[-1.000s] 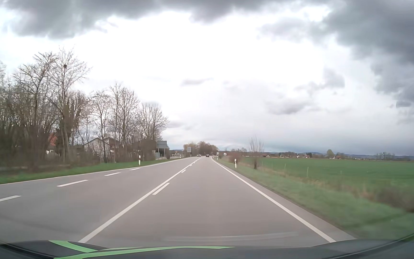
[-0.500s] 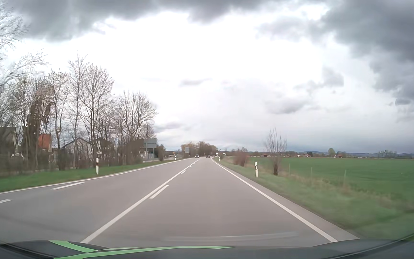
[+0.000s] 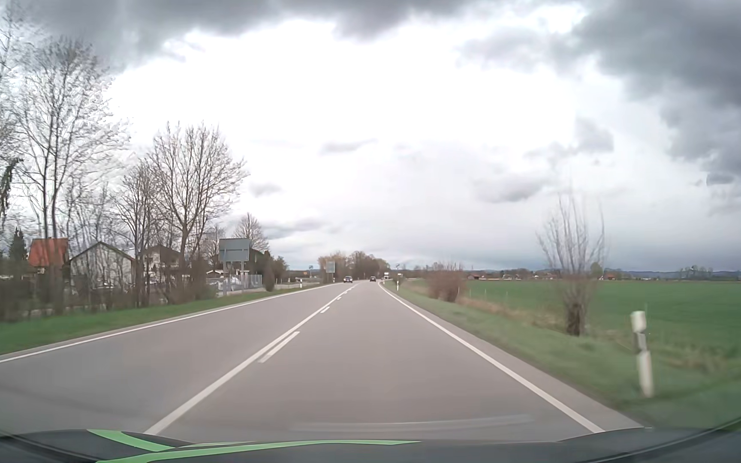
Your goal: Follow the waypoints while adhering to traffic rules and regulations
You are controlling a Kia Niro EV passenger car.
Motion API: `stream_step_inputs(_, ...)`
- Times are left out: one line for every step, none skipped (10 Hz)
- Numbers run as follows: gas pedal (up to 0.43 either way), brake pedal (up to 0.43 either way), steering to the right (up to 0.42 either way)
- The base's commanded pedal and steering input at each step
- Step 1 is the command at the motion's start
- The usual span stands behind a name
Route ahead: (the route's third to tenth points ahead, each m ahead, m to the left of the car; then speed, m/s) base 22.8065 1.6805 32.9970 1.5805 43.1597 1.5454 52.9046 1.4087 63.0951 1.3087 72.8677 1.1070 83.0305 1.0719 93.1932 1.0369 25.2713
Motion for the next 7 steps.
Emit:
stream_step_inputs(0.24, 0.0, 0.001)
stream_step_inputs(0.24, 0.0, 0.001)
stream_step_inputs(0.24, 0.0, 0.001)
stream_step_inputs(0.24, 0.0, 0.001)
stream_step_inputs(0.24, 0.0, 0.001)
stream_step_inputs(0.24, 0.0, 0.001)
stream_step_inputs(0.24, 0.0, 0.001)
